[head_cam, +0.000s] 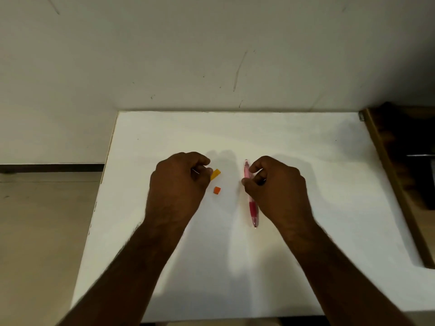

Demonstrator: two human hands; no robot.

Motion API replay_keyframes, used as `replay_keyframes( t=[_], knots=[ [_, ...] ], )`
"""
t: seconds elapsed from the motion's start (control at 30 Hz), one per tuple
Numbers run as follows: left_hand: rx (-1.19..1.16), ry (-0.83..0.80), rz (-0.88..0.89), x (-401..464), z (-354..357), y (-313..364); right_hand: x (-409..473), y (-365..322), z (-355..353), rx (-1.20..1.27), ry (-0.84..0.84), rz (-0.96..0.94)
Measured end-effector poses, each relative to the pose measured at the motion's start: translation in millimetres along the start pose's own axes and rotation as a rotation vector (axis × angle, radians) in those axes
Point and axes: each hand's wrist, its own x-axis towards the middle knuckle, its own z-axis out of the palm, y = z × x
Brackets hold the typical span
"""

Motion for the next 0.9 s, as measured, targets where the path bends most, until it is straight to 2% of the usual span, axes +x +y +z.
replay_keyframes(
  t=[0.1,0.23,0.43,0.6,0.7,0.9],
  knots=[
    [0.084,-0.007,-0.04,0.5,-0.2,-3.7,-0.1,-0.9,-1.7,-0.059,0.0,-0.049],
    [0.124,-0.011,-0.084,2.7,-0.4,-7.1,-6.2,-9.4,-1.1,-0.087,0.093,-0.206],
    [0.19,-0.033,-0.073,2.8,3.0,-12.3,-22.8,-28.2,22.2,-0.156,-0.069,-0.342],
    [0.196,-0.059,-0.057,1.9,4.6,-12.9,-24.3,-28.6,28.4,-0.179,-0.043,-0.383],
    [0.224,-0.09,-0.038,1.1,4.4,-12.0,-22.7,-28.7,22.2,-0.049,-0.027,-0.333],
    [0.286,-0.132,-0.022,-1.5,5.5,-3.3,-5.0,-21.7,4.1,0.452,-0.048,0.018]
  ],
)
